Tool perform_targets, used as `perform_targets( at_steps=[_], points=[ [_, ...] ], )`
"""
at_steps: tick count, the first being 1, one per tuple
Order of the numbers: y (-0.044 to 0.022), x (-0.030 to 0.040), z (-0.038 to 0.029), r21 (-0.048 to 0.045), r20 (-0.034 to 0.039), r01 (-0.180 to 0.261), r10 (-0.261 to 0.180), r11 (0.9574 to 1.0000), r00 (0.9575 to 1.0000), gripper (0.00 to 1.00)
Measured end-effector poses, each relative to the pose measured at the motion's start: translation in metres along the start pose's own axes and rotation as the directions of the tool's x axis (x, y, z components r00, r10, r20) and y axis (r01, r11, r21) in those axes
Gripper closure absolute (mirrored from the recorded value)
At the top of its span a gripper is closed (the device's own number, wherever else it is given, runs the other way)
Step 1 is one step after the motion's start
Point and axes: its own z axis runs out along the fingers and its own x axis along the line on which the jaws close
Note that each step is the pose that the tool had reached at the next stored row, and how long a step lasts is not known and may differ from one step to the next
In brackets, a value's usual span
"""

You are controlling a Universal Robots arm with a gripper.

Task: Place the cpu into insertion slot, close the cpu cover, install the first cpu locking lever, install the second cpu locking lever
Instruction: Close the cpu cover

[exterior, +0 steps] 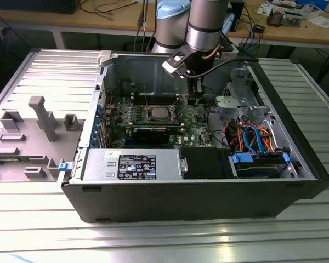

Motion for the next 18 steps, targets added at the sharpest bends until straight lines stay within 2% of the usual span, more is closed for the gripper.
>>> perform_targets(
  at_steps=[5, 18],
  points=[
    [-0.0056, 0.0001, -0.0001, 0.0, 0.0, 0.0, 0.0, 1.0, 1.0, 0.89],
    [-0.0139, 0.0001, -0.0002, 0.0, 0.0, 0.0, 0.0, 1.0, 1.0, 0.89]
  ],
)
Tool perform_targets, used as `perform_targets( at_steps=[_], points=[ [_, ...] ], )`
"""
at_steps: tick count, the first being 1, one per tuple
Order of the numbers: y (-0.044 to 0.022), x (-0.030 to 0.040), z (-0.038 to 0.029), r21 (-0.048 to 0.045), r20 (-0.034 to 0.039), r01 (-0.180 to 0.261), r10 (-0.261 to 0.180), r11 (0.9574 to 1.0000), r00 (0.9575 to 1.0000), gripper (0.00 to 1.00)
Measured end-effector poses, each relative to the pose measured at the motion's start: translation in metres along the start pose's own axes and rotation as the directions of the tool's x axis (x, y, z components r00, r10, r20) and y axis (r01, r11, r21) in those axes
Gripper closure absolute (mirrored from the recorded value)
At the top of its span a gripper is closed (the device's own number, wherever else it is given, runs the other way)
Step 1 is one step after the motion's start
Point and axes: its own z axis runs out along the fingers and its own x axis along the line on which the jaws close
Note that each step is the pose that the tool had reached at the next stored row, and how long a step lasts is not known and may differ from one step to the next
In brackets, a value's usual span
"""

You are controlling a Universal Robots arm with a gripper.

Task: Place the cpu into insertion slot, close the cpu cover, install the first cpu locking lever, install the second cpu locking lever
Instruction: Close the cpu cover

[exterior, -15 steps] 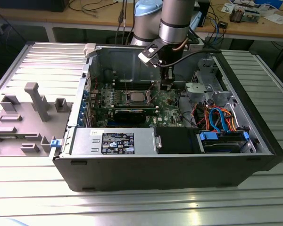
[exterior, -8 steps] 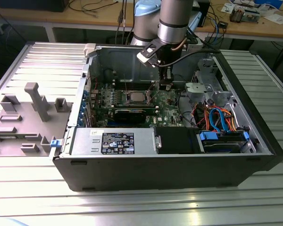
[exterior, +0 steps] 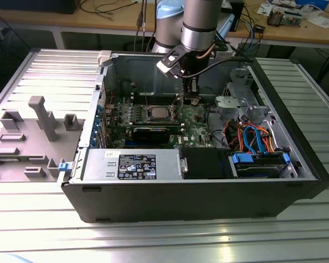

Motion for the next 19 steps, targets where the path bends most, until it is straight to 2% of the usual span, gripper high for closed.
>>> perform_targets(
  at_steps=[14, 19],
  points=[
    [-0.0015, 0.0, 0.0, 0.0, 0.0, 0.0, 0.0, 1.0, 1.0, 0.89],
    [-0.0059, 0.0001, -0.0001, 0.0, 0.0, 0.0, 0.0, 1.0, 1.0, 0.89]
  ],
)
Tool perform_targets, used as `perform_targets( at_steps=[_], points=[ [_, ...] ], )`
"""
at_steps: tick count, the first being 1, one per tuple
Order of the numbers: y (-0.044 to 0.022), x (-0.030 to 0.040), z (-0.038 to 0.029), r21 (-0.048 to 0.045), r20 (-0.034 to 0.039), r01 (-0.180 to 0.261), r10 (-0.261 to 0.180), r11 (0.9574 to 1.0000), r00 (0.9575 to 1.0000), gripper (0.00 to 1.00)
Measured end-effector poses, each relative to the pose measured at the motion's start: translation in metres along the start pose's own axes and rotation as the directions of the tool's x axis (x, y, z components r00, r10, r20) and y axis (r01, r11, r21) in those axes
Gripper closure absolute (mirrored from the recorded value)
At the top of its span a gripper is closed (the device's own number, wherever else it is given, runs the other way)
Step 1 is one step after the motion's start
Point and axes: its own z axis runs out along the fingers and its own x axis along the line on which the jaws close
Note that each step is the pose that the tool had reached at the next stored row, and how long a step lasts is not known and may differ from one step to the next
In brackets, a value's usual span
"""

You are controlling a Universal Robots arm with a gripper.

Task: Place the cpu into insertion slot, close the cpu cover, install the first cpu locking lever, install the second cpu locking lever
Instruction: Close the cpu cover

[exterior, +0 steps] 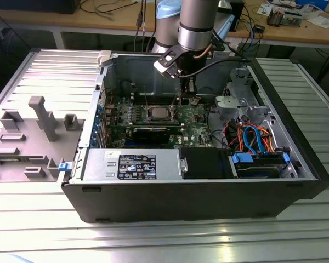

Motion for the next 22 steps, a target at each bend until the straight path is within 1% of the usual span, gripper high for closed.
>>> perform_targets(
  at_steps=[22],
  points=[
    [-0.0035, 0.0, -0.0001, 0.0, 0.0, 0.0, 0.0, 1.0, 1.0, 0.89]
  ],
)
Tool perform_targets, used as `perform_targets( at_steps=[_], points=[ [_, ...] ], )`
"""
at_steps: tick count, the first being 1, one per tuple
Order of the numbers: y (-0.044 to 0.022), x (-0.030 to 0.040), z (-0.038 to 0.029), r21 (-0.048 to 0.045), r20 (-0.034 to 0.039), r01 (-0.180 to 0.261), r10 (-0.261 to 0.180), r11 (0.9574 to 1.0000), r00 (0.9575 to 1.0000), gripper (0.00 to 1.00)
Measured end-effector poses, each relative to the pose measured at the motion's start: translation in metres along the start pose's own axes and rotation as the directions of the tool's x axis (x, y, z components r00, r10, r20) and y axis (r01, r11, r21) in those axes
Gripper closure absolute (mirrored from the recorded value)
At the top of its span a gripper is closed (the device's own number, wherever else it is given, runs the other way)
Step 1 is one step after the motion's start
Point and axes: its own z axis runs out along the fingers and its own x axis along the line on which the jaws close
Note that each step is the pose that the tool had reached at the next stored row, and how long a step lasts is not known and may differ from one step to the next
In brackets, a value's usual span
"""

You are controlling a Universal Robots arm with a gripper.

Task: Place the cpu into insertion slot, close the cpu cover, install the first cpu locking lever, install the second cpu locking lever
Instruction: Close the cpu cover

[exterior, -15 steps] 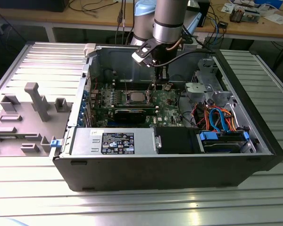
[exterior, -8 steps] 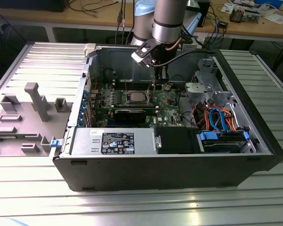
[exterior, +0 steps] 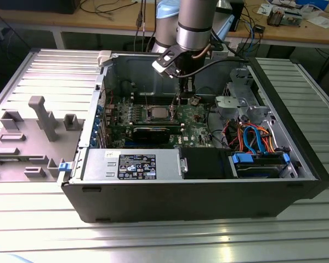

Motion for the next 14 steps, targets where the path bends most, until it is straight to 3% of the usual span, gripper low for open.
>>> perform_targets(
  at_steps=[14],
  points=[
    [-0.0027, 0.0, 0.0, 0.0, 0.0, 0.0, 0.0, 1.0, 1.0, 0.89]
  ],
)
